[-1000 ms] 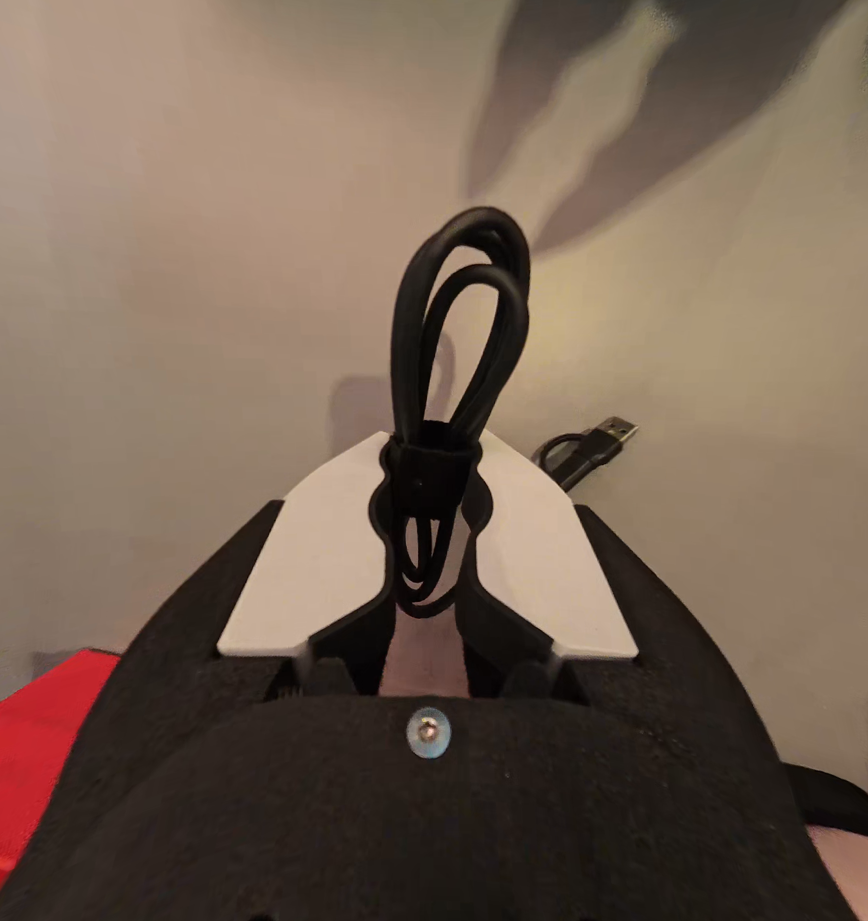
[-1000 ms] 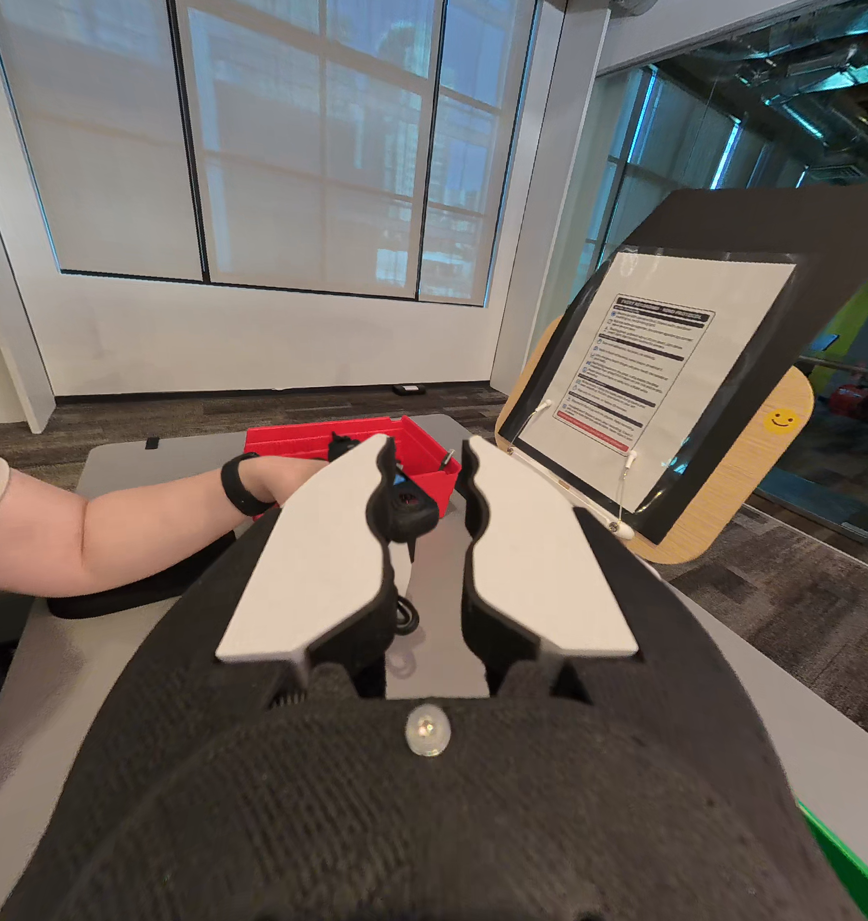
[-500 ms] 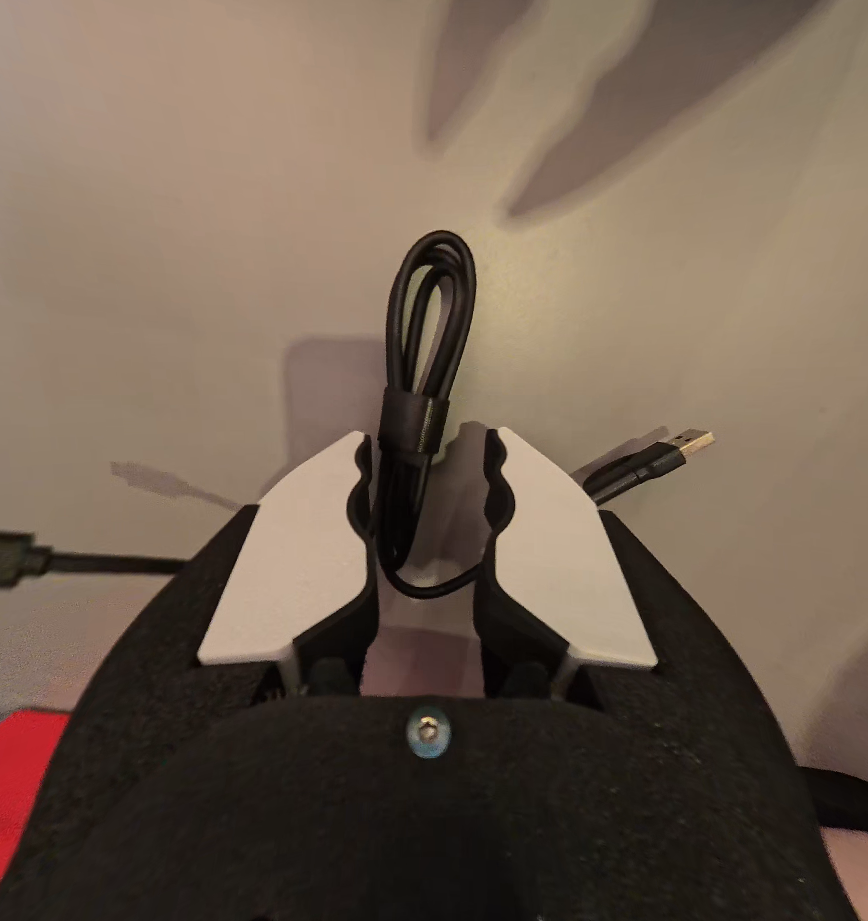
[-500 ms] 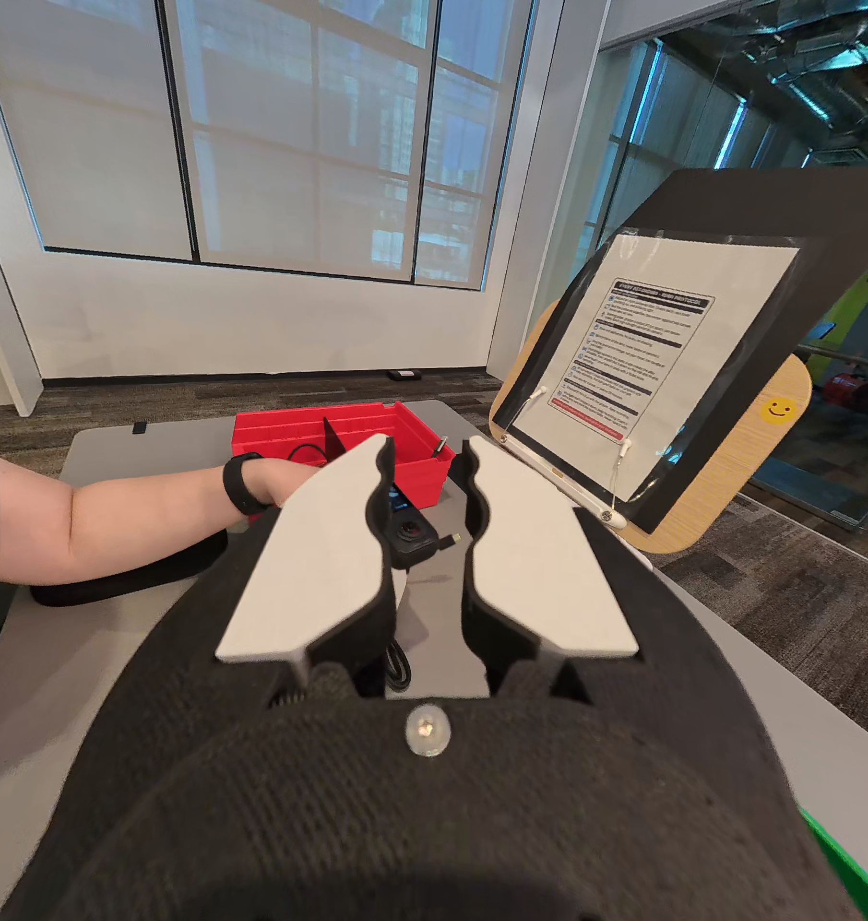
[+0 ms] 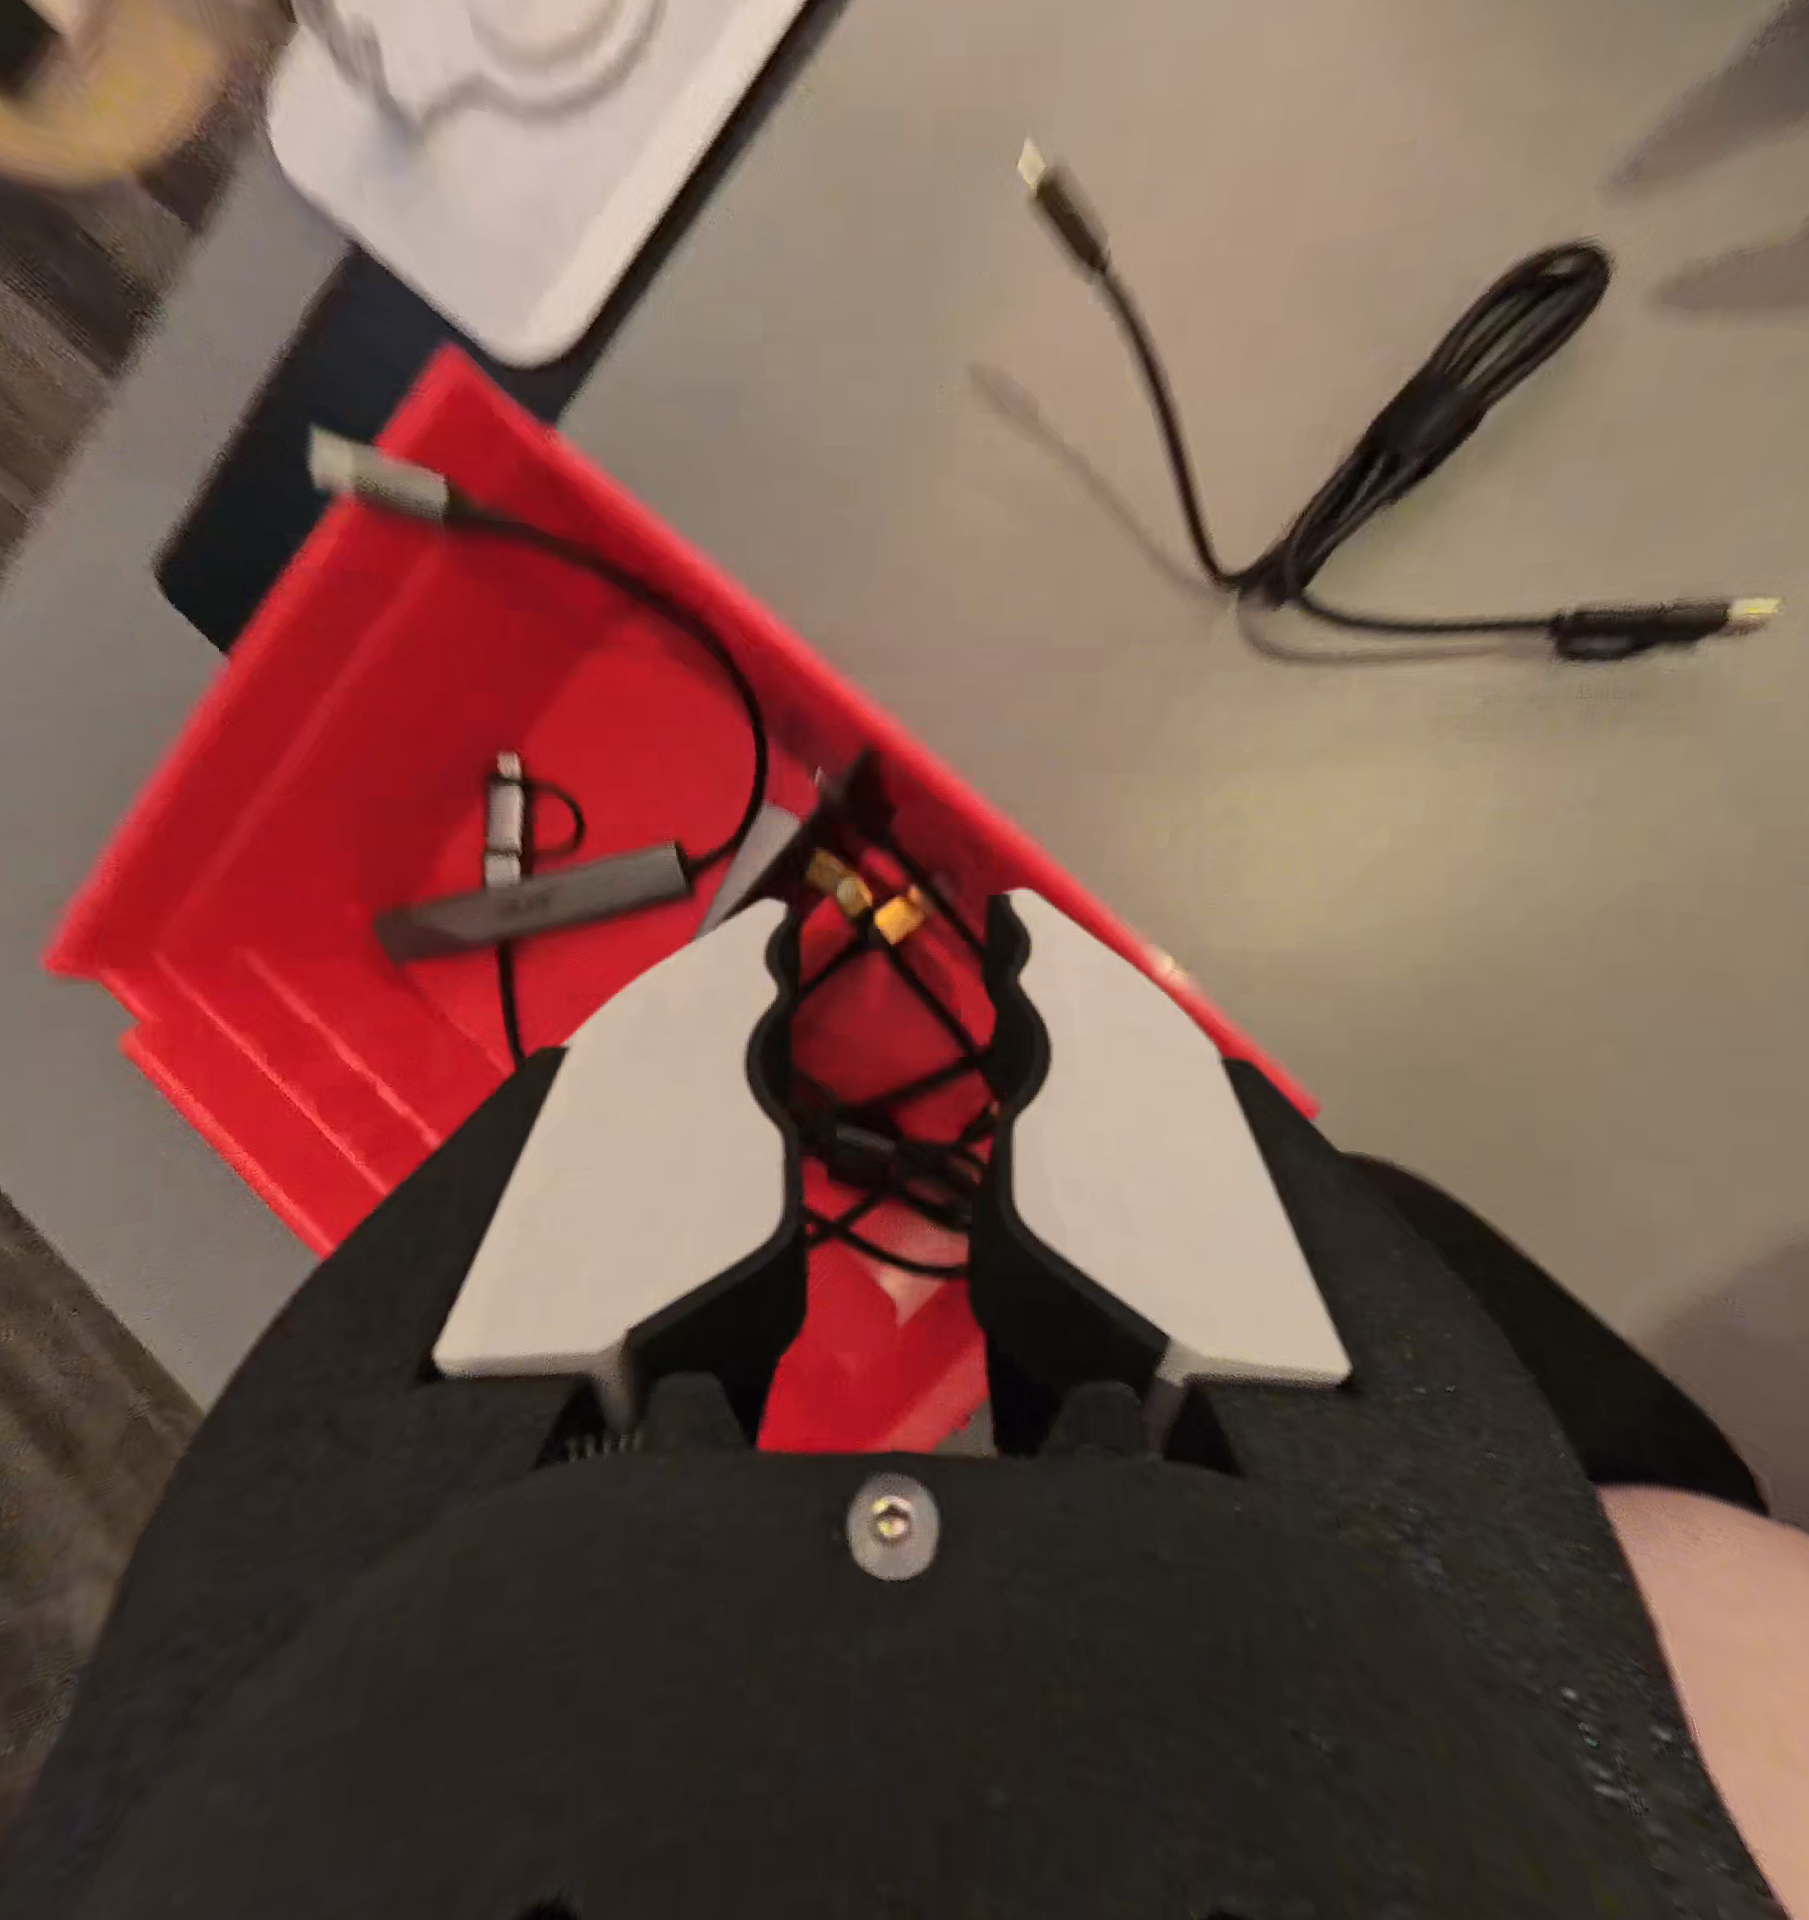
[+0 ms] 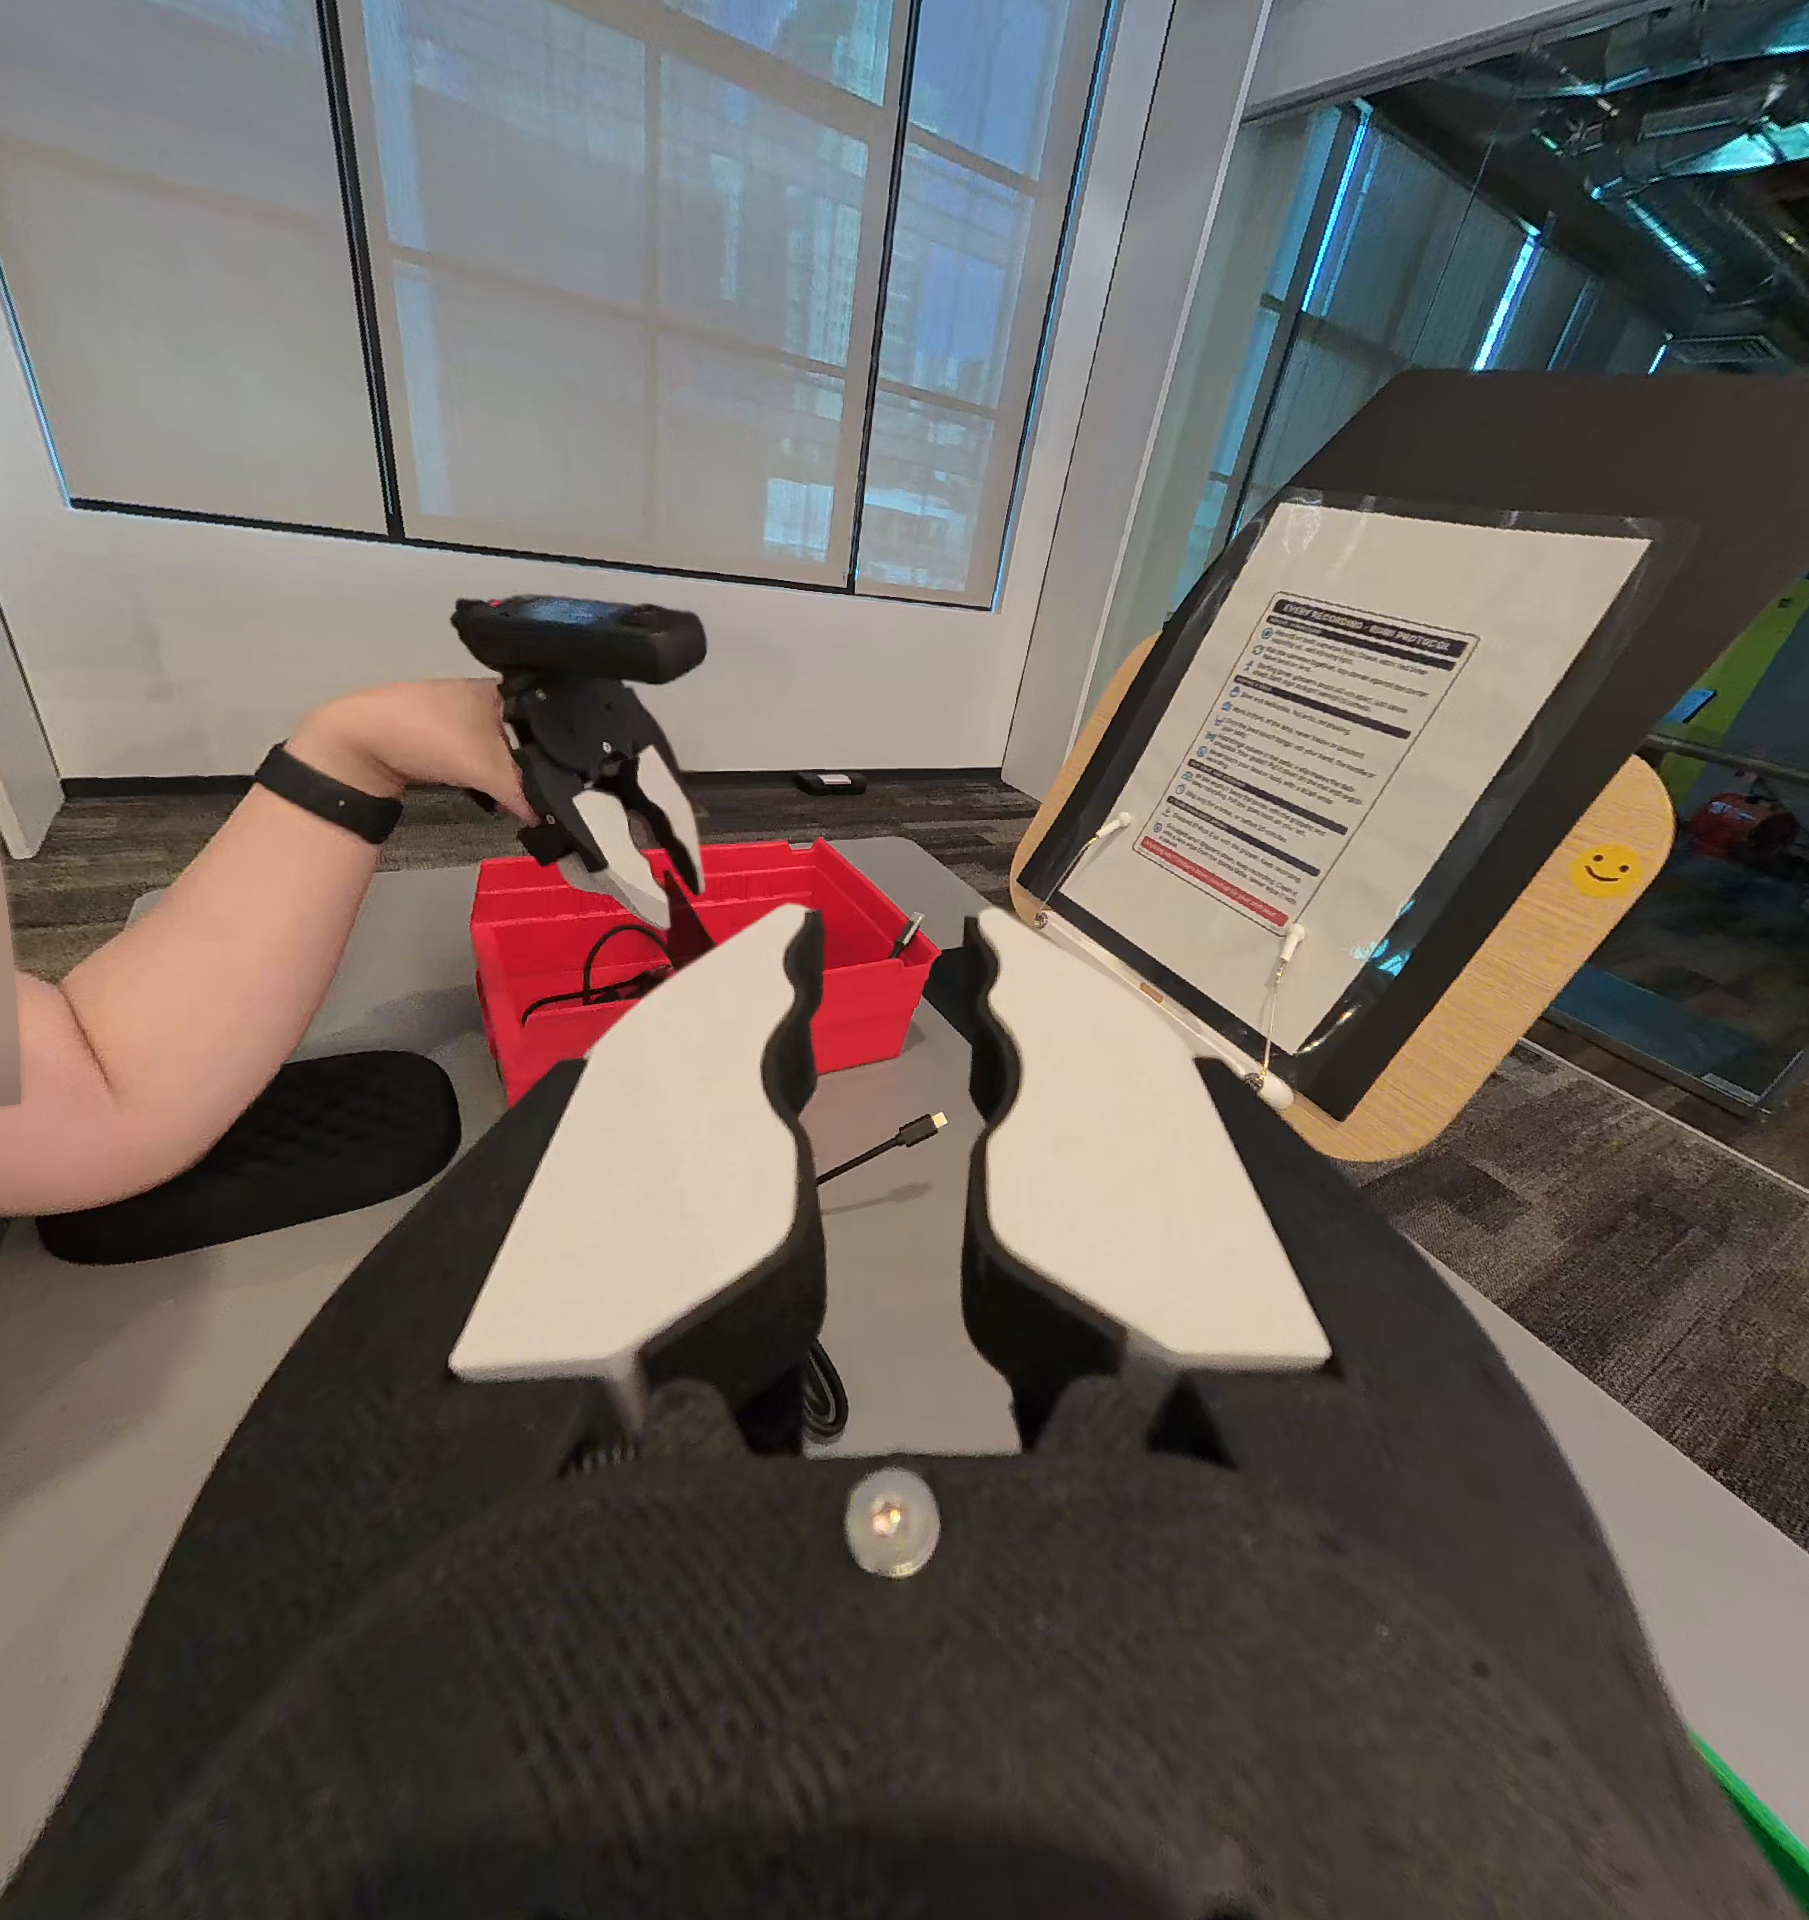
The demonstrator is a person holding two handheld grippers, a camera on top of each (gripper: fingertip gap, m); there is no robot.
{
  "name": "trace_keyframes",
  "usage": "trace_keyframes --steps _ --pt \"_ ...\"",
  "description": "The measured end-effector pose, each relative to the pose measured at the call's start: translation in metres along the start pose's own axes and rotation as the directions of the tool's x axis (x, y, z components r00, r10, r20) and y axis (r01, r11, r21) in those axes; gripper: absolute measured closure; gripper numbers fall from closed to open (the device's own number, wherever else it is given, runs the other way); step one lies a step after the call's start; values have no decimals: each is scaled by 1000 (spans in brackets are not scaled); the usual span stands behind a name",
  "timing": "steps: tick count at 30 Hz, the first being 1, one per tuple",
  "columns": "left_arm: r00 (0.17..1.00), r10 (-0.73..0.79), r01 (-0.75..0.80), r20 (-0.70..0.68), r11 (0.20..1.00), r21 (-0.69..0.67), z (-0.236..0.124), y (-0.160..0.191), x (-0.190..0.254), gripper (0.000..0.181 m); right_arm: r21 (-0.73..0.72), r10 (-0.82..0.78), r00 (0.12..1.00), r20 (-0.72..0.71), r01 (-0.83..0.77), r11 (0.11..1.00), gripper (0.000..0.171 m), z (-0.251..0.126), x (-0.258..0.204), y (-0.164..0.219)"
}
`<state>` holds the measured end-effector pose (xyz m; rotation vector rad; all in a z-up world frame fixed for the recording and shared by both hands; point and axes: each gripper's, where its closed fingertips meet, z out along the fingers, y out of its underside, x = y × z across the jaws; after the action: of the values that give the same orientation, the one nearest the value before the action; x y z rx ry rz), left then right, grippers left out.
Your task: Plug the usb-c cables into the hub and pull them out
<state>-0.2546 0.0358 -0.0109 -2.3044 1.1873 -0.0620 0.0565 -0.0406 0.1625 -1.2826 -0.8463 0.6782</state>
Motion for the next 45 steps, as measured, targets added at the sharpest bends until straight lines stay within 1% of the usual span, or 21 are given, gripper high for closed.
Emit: trace_keyframes --steps 1,3,5,7,9,11,15,16,17,21,24,29,33,35,38,41,43,44,45 --pt "999 -15 14 -29 1000 -17 4 14 -6 153 -4 -1 1000 0 1 1000 145 1 0 1" --pt "996 -18 14 -87 999 -39 17 34 -11 153 -12 -1 1000 0 1 1000 145 3 0 3" --pt "985 -39 29 -166 998 -58 33 43 -9 148 -21 4 1000 -4 -4 1000 145 4 1 6" --pt "968 -59 44 -245 997 -65 48 43 -4 142 -25 7 1000 -9 -7 1000 144 4 3 7" --pt "947 -60 45 -315 998 -52 62 39 2 142 -24 11 1000 -10 -11 1000 144 4 4 7" --pt "937 -62 42 -345 997 -66 74 40 4 141 -26 13 1000 -13 -13 1000 144 4 5 8" --pt "916 -68 28 -395 994 -106 86 41 13 157 -29 9 1000 -21 -9 1000 145 2 6 8" --pt "917 -63 17 -393 993 -120 88 43 13 167 -27 9 1000 -23 -9 1000 145 2 6 8" --pt "913 -60 9 -403 992 -129 88 44 15 172 -26 10 1000 -24 -10 1000 145 2 7 8" --pt "895 -73 37 -441 995 -89 75 36 16 175 -26 11 1000 -29 -11 1000 144 0 8 8" --pt "894 -86 94 -440 996 -5 53 26 10 176 -19 17 999 -30 -17 1000 144 -1 9 7" --pt "921 -101 157 -375 980 122 15 22 -6 176 -22 15 999 -31 -15 1000 145 0 10 8" --pt "928 -153 230 -340 953 199 -7 18 -18 175 -22 15 999 -30 -16 1000 145 0 9 8" --pt "918 -165 245 -361 951 189 -11 23 -15 175 -24 14 999 -32 -14 1000 145 -1 9 8" --pt "910 -168 232 -378 964 130 -6 39 -10 173 -25 17 999 -35 -18 1000 145 -1 10 9" --pt "890 -227 290 -395 951 106 -7 45 -13 173 -31 20 999 -40 -21 999 144 -1 12 11" --pt "863 -235 310 -447 945 103 -11 45 -6 174 -34 20 999 -42 -22 999 144 -1 13 12" --pt "853 -227 300 -470 950 87 -12 48 -1 169 -35 22 999 -42 -23 999 144 -1 13 12" --pt "853 -223 286 -472 956 65 -10 52 2 158 -36 23 999 -43 -25 999 144 -1 14 12"
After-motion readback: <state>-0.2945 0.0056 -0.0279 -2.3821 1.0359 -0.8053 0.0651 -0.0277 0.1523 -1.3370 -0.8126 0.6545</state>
